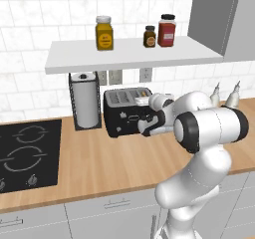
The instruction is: Start the toaster. Once the lever pops up, take the bread to the plate on the dining counter.
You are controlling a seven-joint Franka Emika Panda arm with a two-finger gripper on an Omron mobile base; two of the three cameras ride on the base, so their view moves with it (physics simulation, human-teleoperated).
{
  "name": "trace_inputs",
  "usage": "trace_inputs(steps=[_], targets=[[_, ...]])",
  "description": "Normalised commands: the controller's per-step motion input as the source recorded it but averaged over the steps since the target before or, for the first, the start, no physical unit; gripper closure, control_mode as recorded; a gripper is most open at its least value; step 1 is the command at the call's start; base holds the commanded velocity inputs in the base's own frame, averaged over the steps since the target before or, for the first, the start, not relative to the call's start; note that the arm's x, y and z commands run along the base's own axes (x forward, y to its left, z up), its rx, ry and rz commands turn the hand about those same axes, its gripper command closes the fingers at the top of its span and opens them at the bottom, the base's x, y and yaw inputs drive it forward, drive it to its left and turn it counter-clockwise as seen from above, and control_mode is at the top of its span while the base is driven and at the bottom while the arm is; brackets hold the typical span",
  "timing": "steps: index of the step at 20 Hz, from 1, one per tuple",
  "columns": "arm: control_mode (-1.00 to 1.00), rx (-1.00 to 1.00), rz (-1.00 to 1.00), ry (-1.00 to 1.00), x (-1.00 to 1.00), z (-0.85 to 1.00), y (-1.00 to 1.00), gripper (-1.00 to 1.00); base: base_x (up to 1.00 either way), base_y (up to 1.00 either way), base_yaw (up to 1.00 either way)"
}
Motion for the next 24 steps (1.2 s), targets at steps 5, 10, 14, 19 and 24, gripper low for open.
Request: trace_inputs(steps=[5, 10, 14, 19, 24], targets=[[-1.00, 0.00, 0.00, 0.00, 0.02, -0.21, 0.00, -1.00, 0.00, 0.00, 0.00], [-1.00, 0.00, 0.00, 0.00, 0.01, -0.09, 0.00, -1.00, 0.00, 0.00, 0.00], [-1.00, 0.00, 0.00, 0.00, 0.07, 0.00, 0.00, -1.00, 0.00, 0.00, 0.00], [-1.00, 0.00, 0.00, 0.02, 0.05, -0.03, 0.05, -1.00, 0.00, 0.00, 0.00], [-1.00, 0.00, 0.00, 0.04, 0.05, -0.09, 0.08, -1.00, 0.00, 0.00, 0.00]])
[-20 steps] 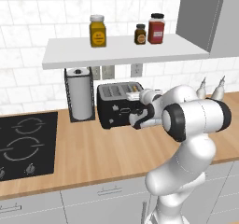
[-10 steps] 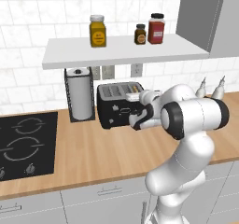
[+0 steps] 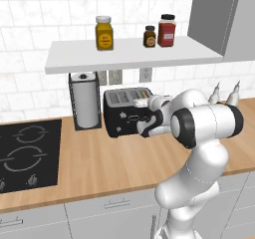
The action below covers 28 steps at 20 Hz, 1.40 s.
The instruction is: Start the toaster. Once the lever pops up, take the bread to the plate on the dining counter.
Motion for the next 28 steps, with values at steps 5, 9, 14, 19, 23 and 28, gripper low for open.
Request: trace_inputs(steps=[5, 9, 14, 19, 23, 28], targets=[[-1.00, 0.00, 0.00, 0.05, 0.10, -0.09, 0.05, -1.00, 0.00, 0.00, 0.00], [-1.00, 0.00, 0.00, 0.06, 0.14, -0.02, 0.00, -1.00, 0.00, 0.00, 0.00], [-1.00, 0.00, 0.00, 0.03, 0.09, -0.04, 0.00, -1.00, 0.00, 0.00, 0.00], [-1.00, 0.00, 0.00, 0.00, 0.02, -0.04, 0.00, -1.00, 0.00, 0.00, 0.00], [-1.00, 0.00, 0.00, 0.00, 0.00, -0.02, 0.00, -1.00, 0.00, 0.00, 0.00], [-1.00, 0.00, 0.00, 0.00, 0.00, 0.00, 0.00, -1.00, 0.00, 0.00, 0.00]])
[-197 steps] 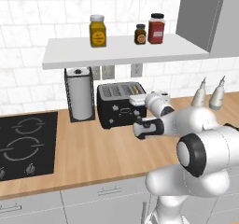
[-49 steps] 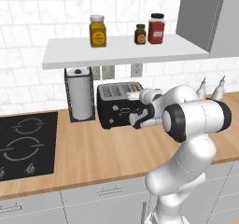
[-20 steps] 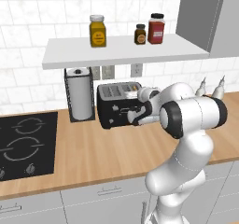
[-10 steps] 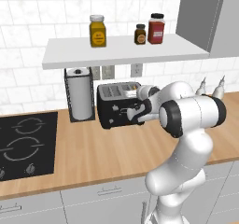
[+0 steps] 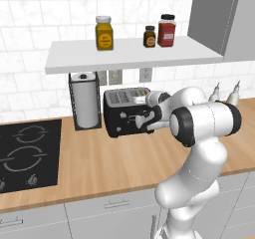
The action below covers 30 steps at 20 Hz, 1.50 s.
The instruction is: Start the toaster. Once the lever pops up, take the bread to the plate on the dining counter.
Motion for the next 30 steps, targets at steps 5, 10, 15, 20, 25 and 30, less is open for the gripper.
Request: trace_inputs(steps=[5, 10, 15, 20, 25, 30], targets=[[-1.00, 0.00, 0.00, 0.00, -0.15, 0.00, -0.02, -1.00, 0.00, 0.00, 0.00], [-1.00, 0.00, 0.00, 0.00, -0.22, 0.00, -0.01, -1.00, 0.00, 0.00, 0.00], [-1.00, 0.00, 0.00, 0.00, -0.02, 0.00, 0.00, -1.00, 0.00, 0.00, 0.00], [-1.00, 0.00, 0.00, 0.01, 0.02, 0.00, 0.00, -1.00, 0.00, 0.00, 0.00], [-1.00, 0.00, 0.00, 0.00, 0.00, 0.00, 0.00, -1.00, 0.00, 0.00, 0.00], [-1.00, 0.00, 0.00, 0.00, 0.00, 0.00, 0.00, -1.00, 0.00, 0.00, 0.00]])
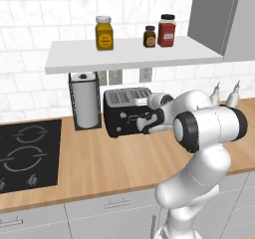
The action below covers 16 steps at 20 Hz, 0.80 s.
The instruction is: Start the toaster. Once the lever pops up, take the bread to the plate on the dining counter.
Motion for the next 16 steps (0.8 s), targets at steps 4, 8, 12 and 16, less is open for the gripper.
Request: trace_inputs(steps=[4, 8, 12, 16], targets=[[-1.00, 0.00, 0.00, 0.00, 0.00, 0.00, 0.00, -1.00, 0.00, 0.00, 0.00], [-1.00, 0.00, 0.00, 0.00, 0.00, 0.00, 0.00, -1.00, 0.00, 0.00, 0.00], [-1.00, 0.00, 0.00, 0.00, 0.00, 0.00, 0.00, -1.00, 0.00, 0.00, 0.00], [-1.00, 0.00, 0.00, 0.00, 0.00, 0.00, 0.00, -1.00, 0.00, 0.00, 0.00]])
